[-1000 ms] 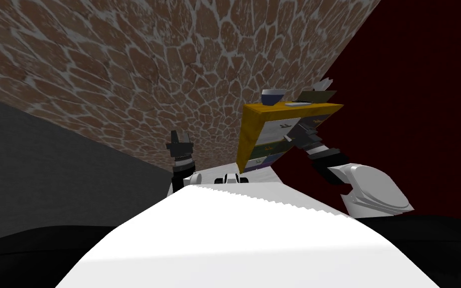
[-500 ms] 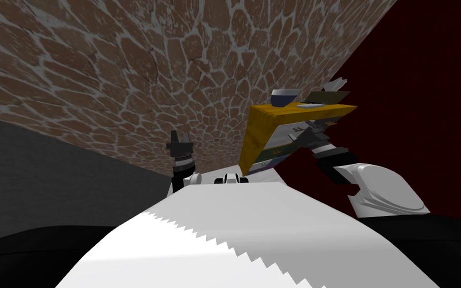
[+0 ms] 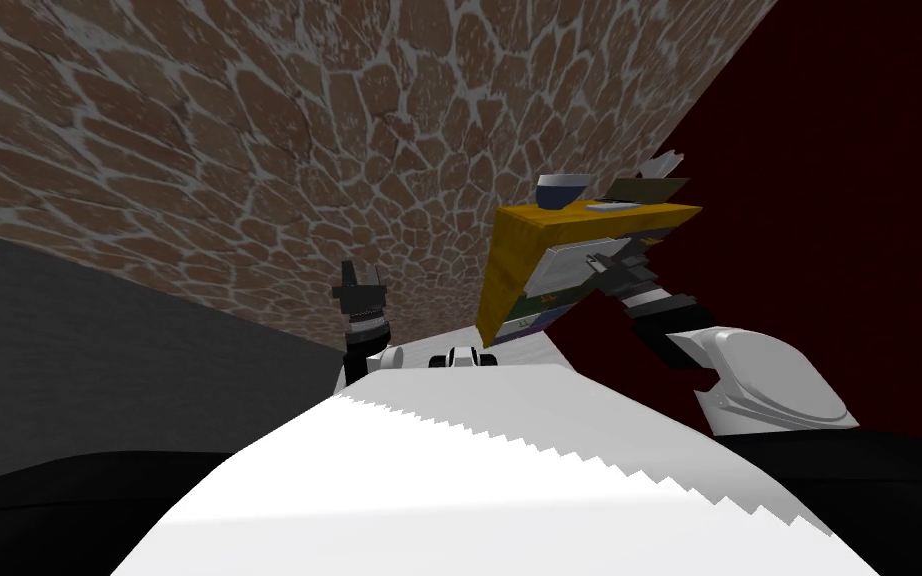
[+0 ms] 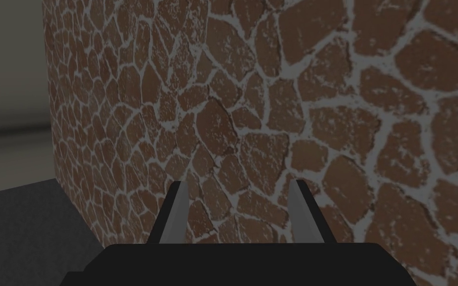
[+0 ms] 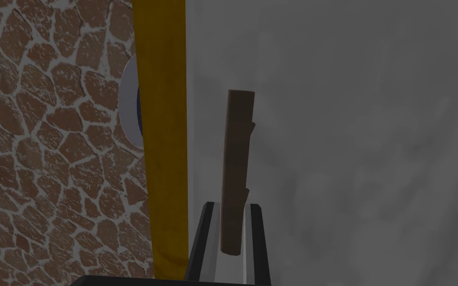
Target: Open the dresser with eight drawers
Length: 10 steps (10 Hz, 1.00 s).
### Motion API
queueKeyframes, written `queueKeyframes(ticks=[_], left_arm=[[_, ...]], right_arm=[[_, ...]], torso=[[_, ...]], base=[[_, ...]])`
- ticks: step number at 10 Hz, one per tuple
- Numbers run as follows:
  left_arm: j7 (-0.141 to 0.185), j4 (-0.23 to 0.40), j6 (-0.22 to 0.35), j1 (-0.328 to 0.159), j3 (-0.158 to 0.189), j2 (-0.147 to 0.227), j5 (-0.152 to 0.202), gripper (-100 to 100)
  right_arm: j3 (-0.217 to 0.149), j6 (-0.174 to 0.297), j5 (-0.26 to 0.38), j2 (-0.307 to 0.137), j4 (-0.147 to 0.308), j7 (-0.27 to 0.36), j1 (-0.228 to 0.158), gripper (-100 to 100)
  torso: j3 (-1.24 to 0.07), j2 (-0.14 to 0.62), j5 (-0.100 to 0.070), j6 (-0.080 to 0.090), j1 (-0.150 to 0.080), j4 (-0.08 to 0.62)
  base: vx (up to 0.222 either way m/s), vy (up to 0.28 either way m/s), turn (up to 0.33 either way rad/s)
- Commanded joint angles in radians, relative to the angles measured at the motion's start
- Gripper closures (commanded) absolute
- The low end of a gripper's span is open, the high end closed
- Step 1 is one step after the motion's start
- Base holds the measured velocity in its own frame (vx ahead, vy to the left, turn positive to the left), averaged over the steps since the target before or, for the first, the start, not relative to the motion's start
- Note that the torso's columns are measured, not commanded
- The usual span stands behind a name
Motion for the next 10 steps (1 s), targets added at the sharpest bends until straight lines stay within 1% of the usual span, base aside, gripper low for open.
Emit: queueKeyframes(ticks=[1,3,5,6,8,10], left_arm=[[0.0,0.0,0.0,0.0,0.0,0.0,0.0,0],[0.0,0.0,0.0,0.0,0.0,0.0,0.0,0],[0.0,0.0,0.0,0.0,0.0,0.0,0.0,0],[0.0,0.0,0.0,0.0,0.0,0.0,0.0,0],[0.0,0.0,0.0,0.0,0.0,0.0,0.0,0],[0.0,0.0,0.0,0.001,0.0,0.0,0.0,0]], right_arm=[[-0.004,-0.004,-0.003,-0.004,-0.005,-0.006,0.005,100],[-0.007,-0.012,-0.008,-0.005,-0.016,-0.01,0.012,100],[-0.012,-0.018,-0.014,-0.006,-0.028,-0.013,0.015,100],[-0.025,-0.022,-0.022,-0.035,-0.023,-0.04,0.021,-100],[-0.045,-0.021,-0.033,-0.066,-0.026,-0.071,0.026,-100],[-0.066,-0.021,-0.043,-0.097,-0.029,-0.101,0.032,-100]], torso=[[0.0,0.0,0.001,0.0,0.001,0.001],[-0.006,-0.008,0.003,-0.002,0.005,-0.002],[-0.003,-0.004,0.002,-0.001,0.002,0.0],[-0.003,-0.003,0.002,-0.001,0.003,0.001],[-0.01,-0.016,0.001,-0.004,0.006,-0.005],[-0.009,-0.014,0.0,-0.004,0.003,-0.005]], base=[[-0.092,-0.012,-0.013],[-0.138,-0.041,-0.061],[-0.168,-0.05,-0.051],[-0.059,0.0,-0.076],[0.044,0.028,-0.058],[0.053,0.031,-0.038]])
